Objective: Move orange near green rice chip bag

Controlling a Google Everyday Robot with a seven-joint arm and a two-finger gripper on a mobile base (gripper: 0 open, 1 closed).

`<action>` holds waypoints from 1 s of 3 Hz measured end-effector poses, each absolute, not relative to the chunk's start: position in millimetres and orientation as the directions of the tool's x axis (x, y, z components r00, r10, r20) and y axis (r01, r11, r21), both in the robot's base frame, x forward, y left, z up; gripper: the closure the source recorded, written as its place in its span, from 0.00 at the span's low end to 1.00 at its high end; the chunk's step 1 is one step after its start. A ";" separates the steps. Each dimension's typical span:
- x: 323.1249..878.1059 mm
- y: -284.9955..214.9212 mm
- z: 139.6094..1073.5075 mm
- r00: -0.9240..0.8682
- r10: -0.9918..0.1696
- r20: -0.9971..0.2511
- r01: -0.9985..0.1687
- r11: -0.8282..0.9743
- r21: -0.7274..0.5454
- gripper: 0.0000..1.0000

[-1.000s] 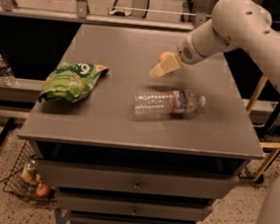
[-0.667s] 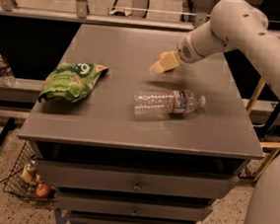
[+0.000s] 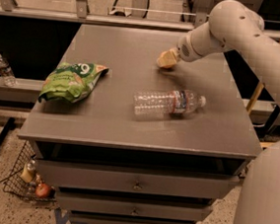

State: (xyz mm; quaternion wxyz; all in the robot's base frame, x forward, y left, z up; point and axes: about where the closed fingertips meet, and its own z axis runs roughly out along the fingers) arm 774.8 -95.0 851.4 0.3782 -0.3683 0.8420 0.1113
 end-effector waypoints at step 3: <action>743.9 -57.8 912.5 -0.168 -0.597 -0.785 -0.849 0.492 -0.192 1.00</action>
Offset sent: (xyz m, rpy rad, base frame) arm -0.0768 0.0552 0.1323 0.0240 -0.3479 0.5971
